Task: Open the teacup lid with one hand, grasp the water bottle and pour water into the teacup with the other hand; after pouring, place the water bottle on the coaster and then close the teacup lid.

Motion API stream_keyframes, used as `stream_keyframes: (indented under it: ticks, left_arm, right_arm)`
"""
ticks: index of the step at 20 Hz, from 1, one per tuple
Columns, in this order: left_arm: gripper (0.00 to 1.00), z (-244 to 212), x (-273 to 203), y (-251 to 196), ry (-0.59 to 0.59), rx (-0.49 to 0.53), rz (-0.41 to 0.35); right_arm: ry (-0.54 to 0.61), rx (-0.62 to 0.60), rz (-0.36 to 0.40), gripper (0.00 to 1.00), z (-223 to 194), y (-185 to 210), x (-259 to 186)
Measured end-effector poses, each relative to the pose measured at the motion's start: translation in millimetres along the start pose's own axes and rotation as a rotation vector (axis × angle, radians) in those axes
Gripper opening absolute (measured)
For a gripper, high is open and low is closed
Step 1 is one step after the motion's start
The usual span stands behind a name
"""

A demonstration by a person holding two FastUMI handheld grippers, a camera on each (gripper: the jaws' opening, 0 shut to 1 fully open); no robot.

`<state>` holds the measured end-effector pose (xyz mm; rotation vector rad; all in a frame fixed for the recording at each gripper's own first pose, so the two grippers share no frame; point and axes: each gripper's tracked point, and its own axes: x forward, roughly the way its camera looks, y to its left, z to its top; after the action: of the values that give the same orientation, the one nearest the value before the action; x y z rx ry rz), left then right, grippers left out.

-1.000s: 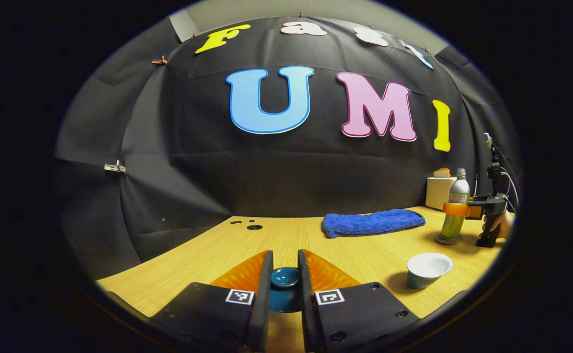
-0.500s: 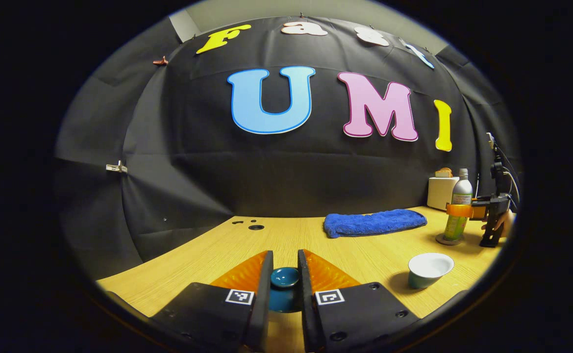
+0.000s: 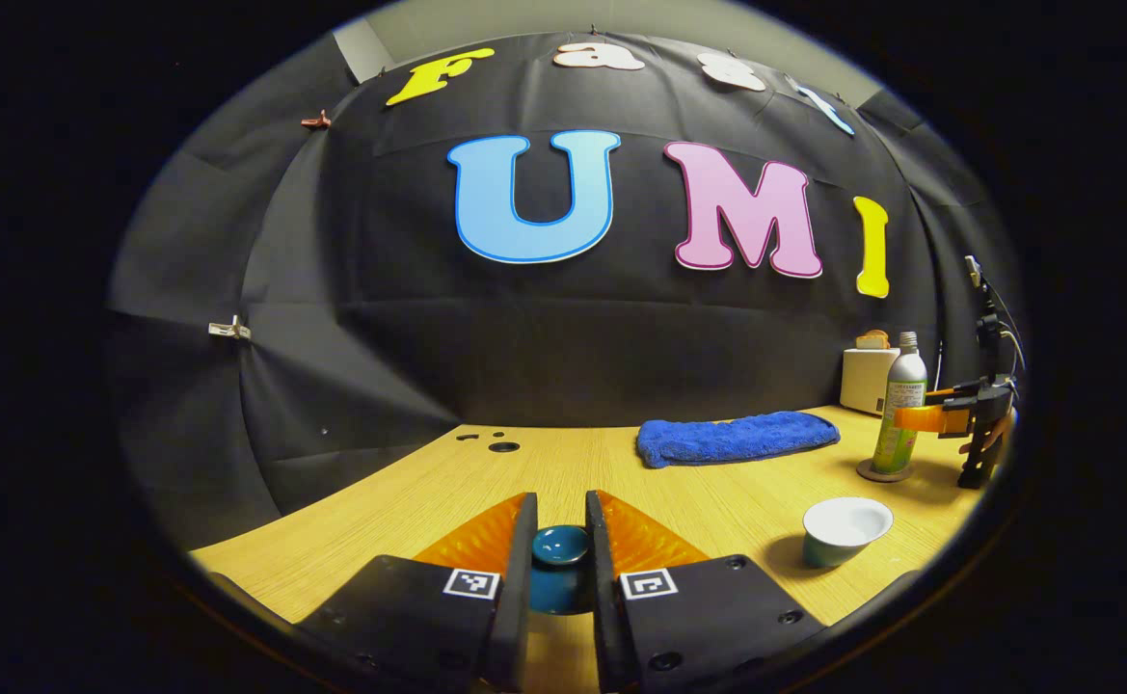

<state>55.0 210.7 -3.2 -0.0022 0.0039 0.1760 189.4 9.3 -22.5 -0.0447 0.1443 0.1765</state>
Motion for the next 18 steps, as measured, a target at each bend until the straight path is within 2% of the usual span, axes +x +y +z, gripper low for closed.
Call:
stream_keyframes:
  ticks: [3, 8, 11, 14, 15, 18]
  left_arm:
    - [0.31, 0.0, 0.3, 0.0, 0.000, 0.000, 0.000]
    - [0.31, -0.4, 0.2, -1.0, 0.001, 0.000, -0.005]
    - [0.34, -0.3, 0.3, -0.9, 0.003, 0.000, 0.009]
    - [0.31, -1.3, 0.9, -22.8, 0.014, 0.003, -0.029]
    - [0.34, -1.0, 0.8, -34.7, 0.019, 0.002, -0.051]
    - [0.31, 8.8, 0.1, -76.9, 0.007, 0.007, -0.137]
  right_arm:
    - [0.019, -0.021, -0.031, 0.98, -5.5, -6.9, -23.0]
    - [-0.099, -0.003, -0.047, 0.98, 32.2, -4.3, -76.4]
    - [-0.152, -0.047, -0.050, 0.96, 37.4, 0.7, -110.0]
    - [-0.176, -0.092, -0.069, 0.98, 37.7, 2.2, -136.0]
    - [-0.181, -0.099, -0.075, 0.98, 36.7, 3.3, -142.9]
    - [-0.186, -0.078, -0.084, 0.98, 33.1, 5.7, -150.5]
